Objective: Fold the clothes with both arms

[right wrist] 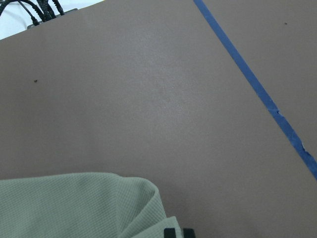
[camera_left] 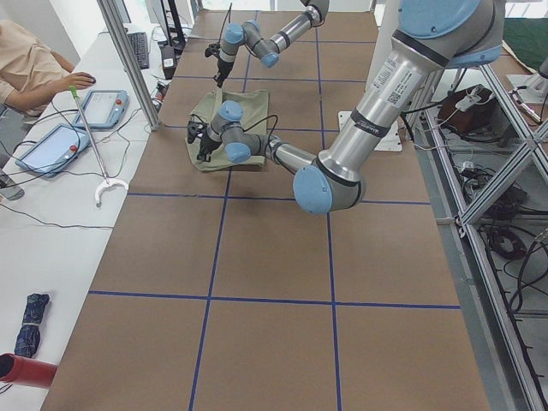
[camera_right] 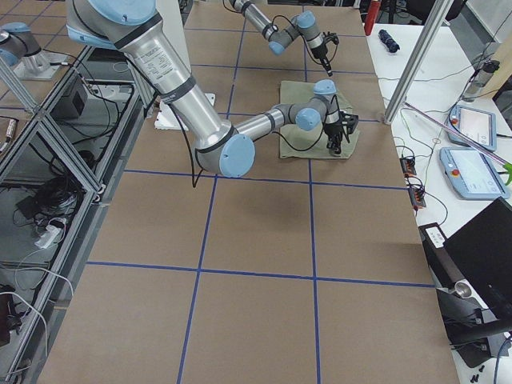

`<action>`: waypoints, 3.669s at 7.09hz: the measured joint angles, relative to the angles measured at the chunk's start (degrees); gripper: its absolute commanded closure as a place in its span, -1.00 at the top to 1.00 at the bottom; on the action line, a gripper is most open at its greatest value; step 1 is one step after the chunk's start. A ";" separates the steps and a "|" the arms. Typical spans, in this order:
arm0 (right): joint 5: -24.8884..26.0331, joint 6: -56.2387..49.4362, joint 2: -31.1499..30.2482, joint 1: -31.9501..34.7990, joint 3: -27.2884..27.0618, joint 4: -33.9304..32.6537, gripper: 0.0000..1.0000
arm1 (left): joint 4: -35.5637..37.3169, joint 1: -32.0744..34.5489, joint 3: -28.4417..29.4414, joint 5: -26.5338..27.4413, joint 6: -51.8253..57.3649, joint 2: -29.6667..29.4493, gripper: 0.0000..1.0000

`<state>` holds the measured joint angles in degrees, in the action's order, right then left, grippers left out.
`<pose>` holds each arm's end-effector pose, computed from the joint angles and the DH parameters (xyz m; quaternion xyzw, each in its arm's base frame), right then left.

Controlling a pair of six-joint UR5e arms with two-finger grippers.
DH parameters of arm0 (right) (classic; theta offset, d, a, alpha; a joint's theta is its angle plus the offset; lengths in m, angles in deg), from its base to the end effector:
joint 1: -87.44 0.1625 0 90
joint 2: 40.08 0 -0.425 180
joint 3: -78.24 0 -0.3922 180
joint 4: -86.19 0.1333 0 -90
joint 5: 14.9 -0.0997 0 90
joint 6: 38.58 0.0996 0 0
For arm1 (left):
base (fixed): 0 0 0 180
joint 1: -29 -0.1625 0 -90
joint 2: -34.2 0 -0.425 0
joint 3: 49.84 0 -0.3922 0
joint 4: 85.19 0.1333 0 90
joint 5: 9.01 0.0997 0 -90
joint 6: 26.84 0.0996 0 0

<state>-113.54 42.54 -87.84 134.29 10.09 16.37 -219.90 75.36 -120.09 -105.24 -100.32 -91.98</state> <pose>-0.4561 -0.6596 0.3505 0.0991 -0.3386 0.2796 0.8929 0.4372 -0.6359 0.3551 0.2250 0.4577 -0.1947 0.8379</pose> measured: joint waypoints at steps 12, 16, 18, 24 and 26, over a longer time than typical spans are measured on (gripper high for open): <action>-10.39 16.21 -23.23 -9.66 -28.63 0.47 0.32 | -13.32 0.13 -0.66 -3.51 -0.01 5.13 0.18; -7.94 16.50 -22.87 -11.29 -28.16 0.45 -1.00 | -13.44 0.22 -0.69 -3.52 0.09 5.69 0.18; -7.74 16.28 -23.68 -11.24 -28.65 0.47 -1.00 | -13.47 0.18 -0.68 -3.52 0.09 5.82 0.17; -7.72 19.70 -35.12 -18.06 -46.03 0.03 -1.00 | -13.29 -0.07 -6.43 -5.35 -0.28 8.08 0.38; -8.22 25.80 -39.71 -25.42 -53.65 -0.40 -1.00 | -12.91 -0.50 -13.07 -12.44 -5.44 11.76 0.46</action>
<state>-121.76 68.33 -127.55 108.87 -43.55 15.98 -232.81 74.85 -133.16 -117.69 -105.76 -80.22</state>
